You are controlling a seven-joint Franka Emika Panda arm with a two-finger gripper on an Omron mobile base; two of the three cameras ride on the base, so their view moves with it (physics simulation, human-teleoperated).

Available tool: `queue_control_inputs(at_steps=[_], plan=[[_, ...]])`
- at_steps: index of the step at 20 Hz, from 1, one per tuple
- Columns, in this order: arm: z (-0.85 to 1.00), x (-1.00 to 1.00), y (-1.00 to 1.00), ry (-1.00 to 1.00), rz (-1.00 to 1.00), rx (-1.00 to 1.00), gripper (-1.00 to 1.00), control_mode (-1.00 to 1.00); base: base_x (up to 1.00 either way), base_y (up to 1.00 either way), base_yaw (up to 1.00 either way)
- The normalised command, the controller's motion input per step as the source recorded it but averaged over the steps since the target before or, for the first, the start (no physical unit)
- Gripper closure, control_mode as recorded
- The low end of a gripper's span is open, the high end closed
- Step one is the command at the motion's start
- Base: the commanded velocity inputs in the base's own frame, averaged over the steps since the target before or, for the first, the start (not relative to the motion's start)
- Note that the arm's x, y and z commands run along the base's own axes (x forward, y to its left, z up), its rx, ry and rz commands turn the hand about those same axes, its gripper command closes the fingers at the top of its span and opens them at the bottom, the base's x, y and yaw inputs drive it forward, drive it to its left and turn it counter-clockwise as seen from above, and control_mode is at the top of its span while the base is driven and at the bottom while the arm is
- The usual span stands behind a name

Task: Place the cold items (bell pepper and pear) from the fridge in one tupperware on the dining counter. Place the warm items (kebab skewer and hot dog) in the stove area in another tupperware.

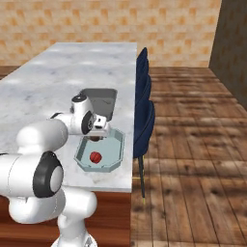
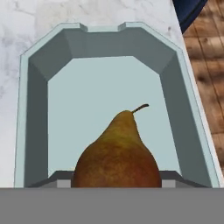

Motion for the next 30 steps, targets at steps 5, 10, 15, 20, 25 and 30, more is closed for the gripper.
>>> queue_control_inputs(at_steps=[5,10,15,20,25,30], plan=[[-0.62,0.56,-0.08,-0.09,0.0,0.0,1.0,-1.0,0.0,0.0,0.0],[-0.51,0.19,0.0,-0.07,0.0,0.0,1.0,-1.0,0.0,0.0,0.0],[-0.21,0.08,-0.01,0.0,0.0,0.01,-1.0,-1.0,0.0,0.0,0.0],[-0.04,0.01,0.0,-0.02,0.0,0.0,-1.0,-1.0,0.0,0.0,0.0],[0.24,-0.12,0.0,0.0,0.0,0.03,-1.0,-1.0,0.0,0.0,0.0],[0.99,-0.74,0.01,0.0,0.0,0.15,-1.0,-1.0,0.0,0.0,0.0]])
